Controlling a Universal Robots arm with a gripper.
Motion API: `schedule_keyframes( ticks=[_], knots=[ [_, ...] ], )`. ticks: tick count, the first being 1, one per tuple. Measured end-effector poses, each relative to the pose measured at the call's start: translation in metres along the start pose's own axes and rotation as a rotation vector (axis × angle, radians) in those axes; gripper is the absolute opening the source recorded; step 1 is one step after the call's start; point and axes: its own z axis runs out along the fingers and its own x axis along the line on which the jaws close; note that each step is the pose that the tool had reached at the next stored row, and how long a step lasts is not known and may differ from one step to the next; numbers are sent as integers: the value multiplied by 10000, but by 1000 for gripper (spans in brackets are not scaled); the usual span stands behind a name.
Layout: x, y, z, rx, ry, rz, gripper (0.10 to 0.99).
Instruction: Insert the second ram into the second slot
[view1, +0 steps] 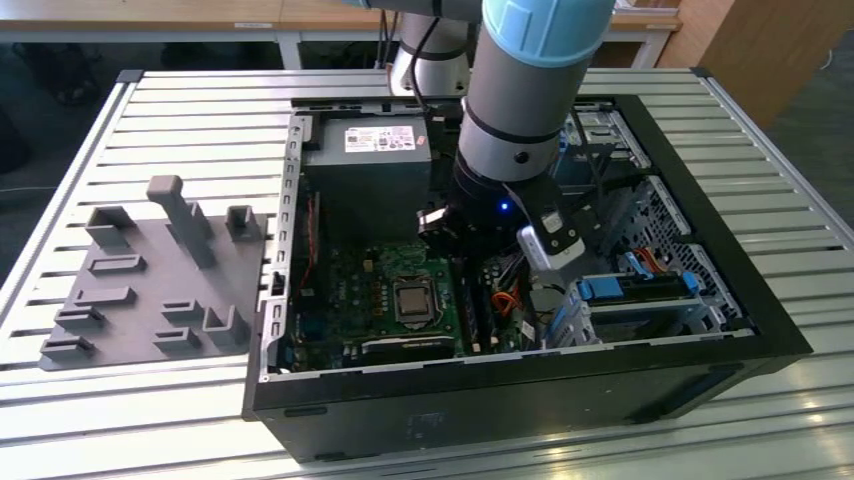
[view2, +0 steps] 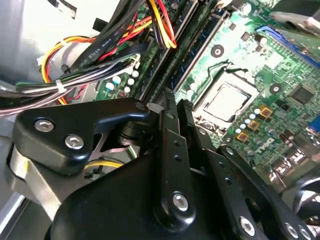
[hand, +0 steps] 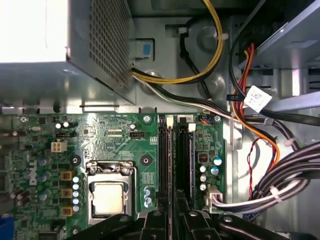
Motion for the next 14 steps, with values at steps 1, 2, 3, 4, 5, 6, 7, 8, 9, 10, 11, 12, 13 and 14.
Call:
schedule_keyframes(
  ticks=[1,2,3,4,5,6,7,8,9,10,11,12,13,14],
  knots=[
    [-4,-1,0,-1,4,-1,196],
    [-4,-2,0,-2,5,0,129],
    [-4,-2,0,-2,5,1,129],
    [-4,-2,0,1,6,1,106],
    [-4,-2,1,2,6,1,106],
    [-4,-2,6,-1,5,1,106],
    [-6,-2,12,0,5,1,106],
    [-7,-3,20,1,5,0,106],
    [-8,-3,31,2,4,0,106],
    [-8,-3,43,1,1,0,106],
    [-9,-4,56,1,-1,0,106],
    [-9,-4,70,2,-1,0,106],
    [-10,-5,86,1,-1,0,106],
    [-10,-5,102,0,-2,0,106]
  ],
)
